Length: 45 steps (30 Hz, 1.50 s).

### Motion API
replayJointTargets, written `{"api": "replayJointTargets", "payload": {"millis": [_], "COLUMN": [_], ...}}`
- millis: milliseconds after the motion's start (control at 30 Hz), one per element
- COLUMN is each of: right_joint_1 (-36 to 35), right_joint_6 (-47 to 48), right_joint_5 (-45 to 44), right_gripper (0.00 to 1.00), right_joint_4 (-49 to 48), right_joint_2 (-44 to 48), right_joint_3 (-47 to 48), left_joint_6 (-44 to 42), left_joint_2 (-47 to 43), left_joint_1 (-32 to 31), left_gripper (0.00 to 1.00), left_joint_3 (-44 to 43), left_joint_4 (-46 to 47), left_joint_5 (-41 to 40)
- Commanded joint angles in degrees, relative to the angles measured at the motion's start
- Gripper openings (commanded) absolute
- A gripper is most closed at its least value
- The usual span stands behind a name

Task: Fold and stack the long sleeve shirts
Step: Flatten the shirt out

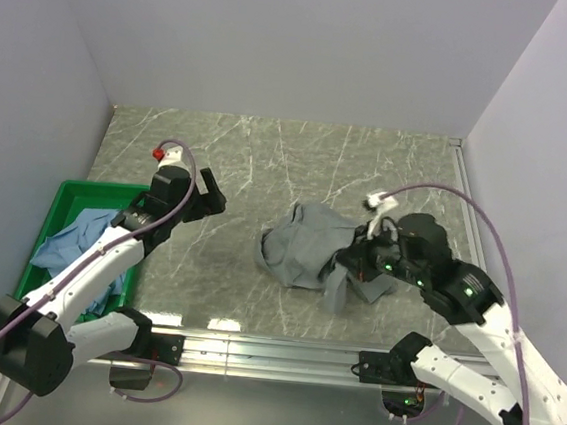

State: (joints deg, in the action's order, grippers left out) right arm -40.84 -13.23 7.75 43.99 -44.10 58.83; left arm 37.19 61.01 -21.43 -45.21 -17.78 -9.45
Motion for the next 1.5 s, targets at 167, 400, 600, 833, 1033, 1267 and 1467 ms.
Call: {"api": "replayJointTargets", "payload": {"millis": [167, 400, 600, 833, 1033, 1267, 1467], "right_joint_1": [0.23, 0.84, 8.13, 17.1, 20.36, 24.22, 28.7], "right_joint_6": [4.18, -1.44, -8.03, -12.16, -14.36, -17.52, -18.49], "right_joint_5": [22.05, 1.43, -5.46, -7.66, -5.55, -2.57, -0.89], "right_gripper": [0.53, 0.71, 0.63, 0.63, 0.63, 0.63, 0.63], "right_joint_4": [9.63, 5.59, -1.97, -8.82, -14.19, -19.89, -24.21], "right_joint_2": [-8.99, -11.0, -13.12, -11.8, -11.71, -14.87, -21.2], "right_joint_3": [-3.64, 0.41, -4.42, -11.36, -16.81, -21.73, -23.32], "left_joint_6": [2.27, 3.15, 4.99, 9.66, 10.01, 9.75, 6.59], "left_joint_2": [5.51, 10.35, 16.93, 24.58, 29.94, 33.82, 31.81], "left_joint_1": [0.07, -3.34, -8.63, -11.88, -13.55, -14.34, -14.17], "left_gripper": [0.99, 0.99, 0.97, 0.91, 0.83, 0.56, 0.09], "left_joint_3": [-0.32, -2.85, -6.99, -7.78, -9.28, -11.04, -13.76], "left_joint_4": [2.49, 3.1, 3.71, 5.3, 5.21, 4.86, 2.76], "left_joint_5": [11.55, 15.96, 12.62, 11.48, 10.77, 9.63, 3.84]}}
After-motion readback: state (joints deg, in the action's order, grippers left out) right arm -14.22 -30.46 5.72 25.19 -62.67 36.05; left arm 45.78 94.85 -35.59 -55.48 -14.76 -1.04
